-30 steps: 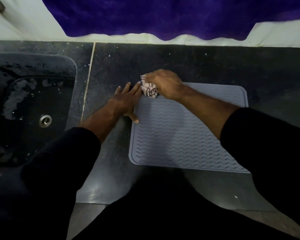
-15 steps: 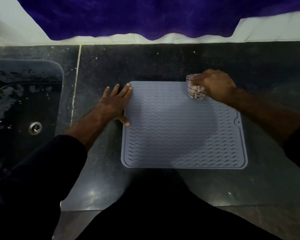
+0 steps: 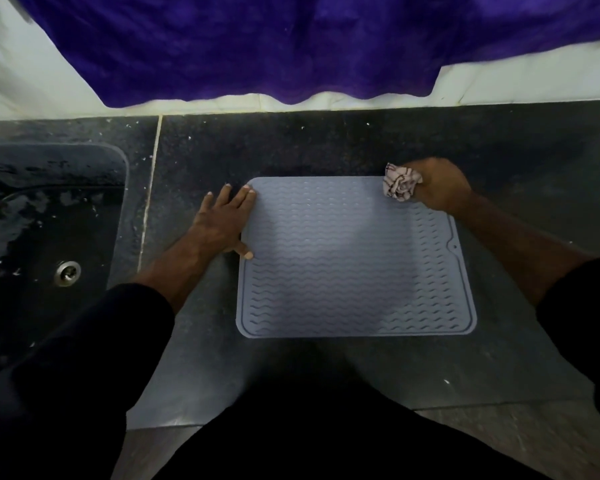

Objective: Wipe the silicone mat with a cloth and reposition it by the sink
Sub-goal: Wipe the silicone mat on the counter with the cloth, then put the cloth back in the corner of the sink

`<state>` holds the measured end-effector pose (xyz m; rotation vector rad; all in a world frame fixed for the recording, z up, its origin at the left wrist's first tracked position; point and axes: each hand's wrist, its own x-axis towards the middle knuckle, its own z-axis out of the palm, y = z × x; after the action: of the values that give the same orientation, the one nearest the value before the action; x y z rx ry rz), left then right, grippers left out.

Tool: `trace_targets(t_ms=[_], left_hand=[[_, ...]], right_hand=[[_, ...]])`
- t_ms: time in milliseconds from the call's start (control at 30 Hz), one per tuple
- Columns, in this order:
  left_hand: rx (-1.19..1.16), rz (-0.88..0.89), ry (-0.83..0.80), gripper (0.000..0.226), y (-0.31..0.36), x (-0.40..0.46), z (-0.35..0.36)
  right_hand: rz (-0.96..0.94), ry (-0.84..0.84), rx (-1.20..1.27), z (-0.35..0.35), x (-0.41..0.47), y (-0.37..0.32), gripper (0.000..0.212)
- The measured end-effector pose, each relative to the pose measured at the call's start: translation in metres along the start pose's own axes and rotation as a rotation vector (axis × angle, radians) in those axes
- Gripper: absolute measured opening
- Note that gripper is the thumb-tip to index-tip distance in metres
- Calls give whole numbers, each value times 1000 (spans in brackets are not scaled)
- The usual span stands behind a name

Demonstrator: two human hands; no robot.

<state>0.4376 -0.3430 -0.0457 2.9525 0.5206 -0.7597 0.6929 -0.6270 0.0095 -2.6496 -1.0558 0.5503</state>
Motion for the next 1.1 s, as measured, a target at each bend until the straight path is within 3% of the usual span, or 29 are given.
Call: trace_targets(t_ms=[167,233,300,500,633,833,1100], left_hand=[[-128,-27,147,102,10,-29,20],[-255,-48,188,89,16,-42,28],[-444,-36,271,80,27,-54,32],[-885,65,527,73,84,-87,28],[-972,-21,586,65,115,-109,36],[-960,-40,598,54,111,-138,49],[-884,-134,562,70,101,-182,68]], right_hand=[[146,38,523,11,-26,-37,29],[191,56,637,21,-34,-55,15],[210,45,804,33,-40,-75,19],[205,-9,1212,85,-54,-160,19],[241,-81,1486,113,-60,-219,20],[330,-318,1538,130,-59,-241,40],[391,-428,1507,153,-64,-269,42]])
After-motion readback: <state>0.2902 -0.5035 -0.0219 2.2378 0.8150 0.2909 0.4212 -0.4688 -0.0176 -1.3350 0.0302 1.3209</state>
